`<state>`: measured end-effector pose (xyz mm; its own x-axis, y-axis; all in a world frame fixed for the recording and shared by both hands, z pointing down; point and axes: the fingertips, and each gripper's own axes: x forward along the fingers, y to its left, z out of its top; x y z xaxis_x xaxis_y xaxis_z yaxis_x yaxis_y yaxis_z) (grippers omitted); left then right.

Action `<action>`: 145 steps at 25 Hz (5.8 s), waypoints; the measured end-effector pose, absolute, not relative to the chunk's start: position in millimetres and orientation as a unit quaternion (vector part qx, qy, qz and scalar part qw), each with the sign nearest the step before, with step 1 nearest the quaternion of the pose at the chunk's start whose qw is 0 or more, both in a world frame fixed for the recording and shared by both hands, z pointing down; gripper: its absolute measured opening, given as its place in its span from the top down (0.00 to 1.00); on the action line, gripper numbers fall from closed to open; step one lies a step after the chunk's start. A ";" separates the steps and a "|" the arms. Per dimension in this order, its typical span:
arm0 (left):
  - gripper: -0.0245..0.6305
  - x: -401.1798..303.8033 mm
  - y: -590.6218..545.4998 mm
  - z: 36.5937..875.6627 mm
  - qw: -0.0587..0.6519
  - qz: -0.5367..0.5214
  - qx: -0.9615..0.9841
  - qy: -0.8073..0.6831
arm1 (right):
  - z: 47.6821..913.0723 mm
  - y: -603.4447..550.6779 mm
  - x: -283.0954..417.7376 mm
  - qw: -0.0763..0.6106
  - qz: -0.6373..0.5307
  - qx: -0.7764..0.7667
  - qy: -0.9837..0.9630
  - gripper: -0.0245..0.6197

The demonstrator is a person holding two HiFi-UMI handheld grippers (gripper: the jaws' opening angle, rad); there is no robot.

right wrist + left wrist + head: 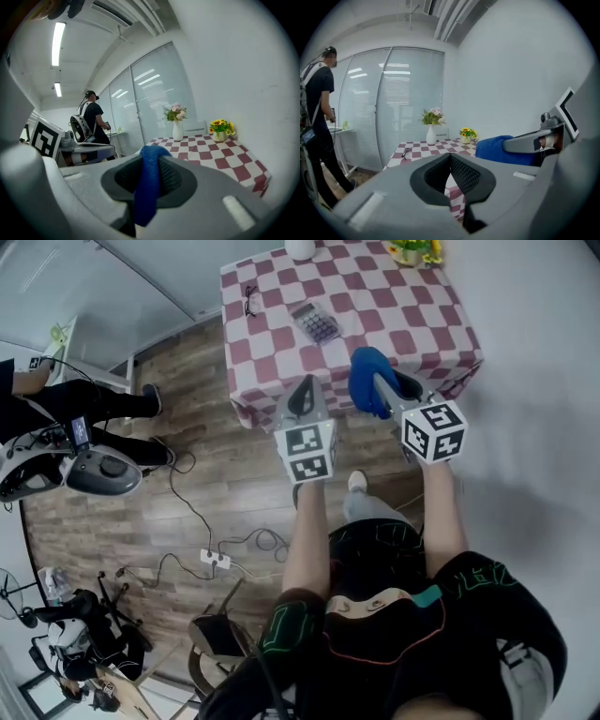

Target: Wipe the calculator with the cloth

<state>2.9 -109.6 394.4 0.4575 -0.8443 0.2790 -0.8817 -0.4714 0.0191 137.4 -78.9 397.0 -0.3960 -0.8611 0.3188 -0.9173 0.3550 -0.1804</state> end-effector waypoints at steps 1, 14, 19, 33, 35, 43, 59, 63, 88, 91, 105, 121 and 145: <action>0.95 10.0 -116.4 393.3 0.079 0.118 0.851 -0.505 | 397.5 -87.8 144.2 0.085 0.167 0.545 -0.817 0.84; 0.95 -6.3 -175.0 402.2 0.096 0.104 0.832 -0.536 | 420.0 -161.5 162.1 0.116 0.191 0.567 -0.793 0.84; 0.95 -7.1 -200.6 419.7 0.115 0.102 0.832 -0.532 | 432.2 -191.3 156.2 0.131 0.196 0.564 -0.791 0.84; 0.95 -8.6 -287.6 466.1 0.160 0.105 0.825 -0.532 | 462.5 -281.7 161.6 0.172 0.189 0.581 -0.772 0.84; 0.95 -12.3 -295.3 474.3 0.167 0.112 0.821 -0.535 | 466.7 -293.4 155.8 0.178 0.185 0.576 -0.776 0.84; 0.95 -25.3 -328.1 479.4 0.164 0.124 0.815 -0.542 | 484.4 -341.4 136.8 0.194 0.173 0.565 -0.784 0.84; 0.95 -26.5 -363.6 499.7 0.183 0.133 0.811 -0.540 | 523.0 -404.0 78.4 0.285 0.106 0.487 -0.819 0.84; 0.95 -40.5 -360.8 505.5 0.195 0.132 0.795 -0.558 | 531.2 -398.1 47.8 0.320 0.064 0.426 -0.844 0.84; 0.95 -34.9 -310.8 502.7 0.212 0.142 0.740 -0.622 | 549.4 -312.3 12.3 0.373 -0.090 0.181 -0.906 0.81; 0.95 -34.6 -310.4 499.9 0.203 0.141 0.739 -0.626 | 548.9 -303.1 14.1 0.371 -0.087 0.167 -0.909 0.81; 0.95 -18.7 -291.6 503.0 0.210 0.143 0.737 -0.627 | 550.8 -259.4 31.0 0.368 -0.051 0.150 -0.916 0.87; 0.95 -18.2 -287.0 471.0 0.179 0.107 0.732 -0.649 | 491.4 -260.5 43.4 0.240 0.066 0.195 -0.948 0.90; 0.95 -38.9 -342.2 296.9 -0.016 0.032 0.747 -0.664 | 295.2 -368.7 121.8 -0.034 0.037 0.404 -0.914 0.90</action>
